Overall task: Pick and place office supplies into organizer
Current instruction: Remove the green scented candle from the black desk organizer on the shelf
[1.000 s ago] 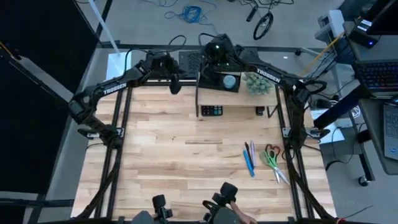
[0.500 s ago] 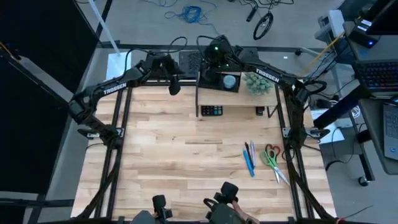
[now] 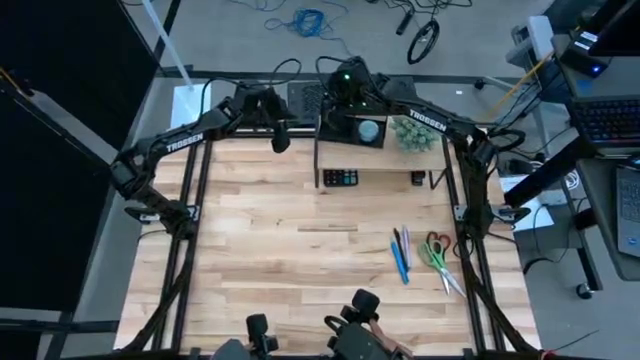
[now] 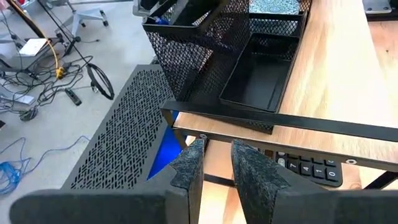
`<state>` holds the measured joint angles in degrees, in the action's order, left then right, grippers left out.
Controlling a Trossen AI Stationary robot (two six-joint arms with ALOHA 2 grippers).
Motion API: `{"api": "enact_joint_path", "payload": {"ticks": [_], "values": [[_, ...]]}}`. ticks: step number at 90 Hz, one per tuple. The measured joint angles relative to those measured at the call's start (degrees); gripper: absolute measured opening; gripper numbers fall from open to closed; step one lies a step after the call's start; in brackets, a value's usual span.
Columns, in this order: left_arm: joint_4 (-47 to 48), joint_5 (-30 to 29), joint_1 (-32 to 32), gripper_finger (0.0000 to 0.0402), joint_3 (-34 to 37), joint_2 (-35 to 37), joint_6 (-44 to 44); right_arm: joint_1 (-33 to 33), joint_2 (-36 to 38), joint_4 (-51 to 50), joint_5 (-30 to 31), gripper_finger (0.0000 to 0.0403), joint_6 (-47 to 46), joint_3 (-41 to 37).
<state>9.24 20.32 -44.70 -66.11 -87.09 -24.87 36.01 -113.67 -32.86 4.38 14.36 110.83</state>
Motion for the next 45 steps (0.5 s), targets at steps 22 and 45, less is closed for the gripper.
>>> {"api": "enact_joint_path", "payload": {"ticks": [22,45], "values": [[-0.1,0.0,0.2,0.0072,0.0,0.0,0.1,0.0,-0.1,0.5,0.2,0.0147,1.2,0.0],[-0.1,0.0,0.2,0.0072,0.0,0.0,0.1,-0.8,1.6,-0.9,0.4,0.0147,1.5,-0.2]]}}
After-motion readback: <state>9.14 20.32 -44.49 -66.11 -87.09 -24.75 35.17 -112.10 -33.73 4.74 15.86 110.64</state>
